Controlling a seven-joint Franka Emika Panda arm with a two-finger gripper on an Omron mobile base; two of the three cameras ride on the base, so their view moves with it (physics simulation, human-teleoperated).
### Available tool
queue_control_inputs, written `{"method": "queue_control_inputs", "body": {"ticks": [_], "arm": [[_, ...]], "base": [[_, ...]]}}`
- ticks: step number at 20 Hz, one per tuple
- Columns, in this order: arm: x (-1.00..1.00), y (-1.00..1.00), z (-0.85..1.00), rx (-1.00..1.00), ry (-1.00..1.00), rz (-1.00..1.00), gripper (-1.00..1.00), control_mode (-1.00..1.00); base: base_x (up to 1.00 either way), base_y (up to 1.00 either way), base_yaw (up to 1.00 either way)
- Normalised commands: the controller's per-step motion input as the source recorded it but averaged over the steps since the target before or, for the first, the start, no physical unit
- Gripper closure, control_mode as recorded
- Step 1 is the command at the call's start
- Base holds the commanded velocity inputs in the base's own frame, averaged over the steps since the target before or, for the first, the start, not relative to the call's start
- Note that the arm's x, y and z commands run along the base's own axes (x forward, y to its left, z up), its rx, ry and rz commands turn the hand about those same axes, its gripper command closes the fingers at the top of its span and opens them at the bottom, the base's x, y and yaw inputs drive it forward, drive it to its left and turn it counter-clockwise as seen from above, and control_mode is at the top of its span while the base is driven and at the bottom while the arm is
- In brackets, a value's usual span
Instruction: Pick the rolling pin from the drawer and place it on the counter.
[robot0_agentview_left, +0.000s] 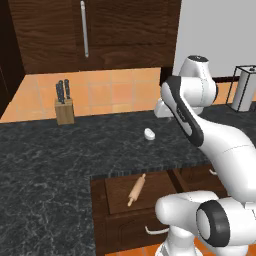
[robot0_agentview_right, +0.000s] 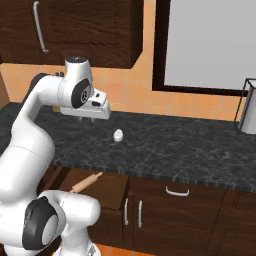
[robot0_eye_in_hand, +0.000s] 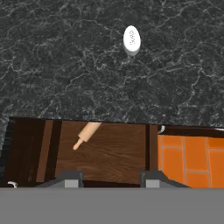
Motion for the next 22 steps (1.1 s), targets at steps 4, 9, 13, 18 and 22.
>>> {"method": "queue_control_inputs", "body": {"ticks": [4,9,13,18,22], "arm": [[0.00,0.00,0.00,0.00,0.00,0.00,-1.00,1.00],[0.00,0.00,0.00,0.00,0.00,0.00,-1.00,1.00],[0.00,0.00,0.00,0.00,0.00,0.00,-1.00,1.00],[0.00,0.00,0.00,0.00,0.00,0.00,-1.00,1.00],[0.00,0.00,0.00,0.00,0.00,0.00,-1.00,1.00]], "base": [[0.00,0.00,0.00],[-0.03,-0.43,0.00],[0.00,-1.00,0.00],[0.06,-0.77,0.00],[0.36,-0.35,0.00]]}}
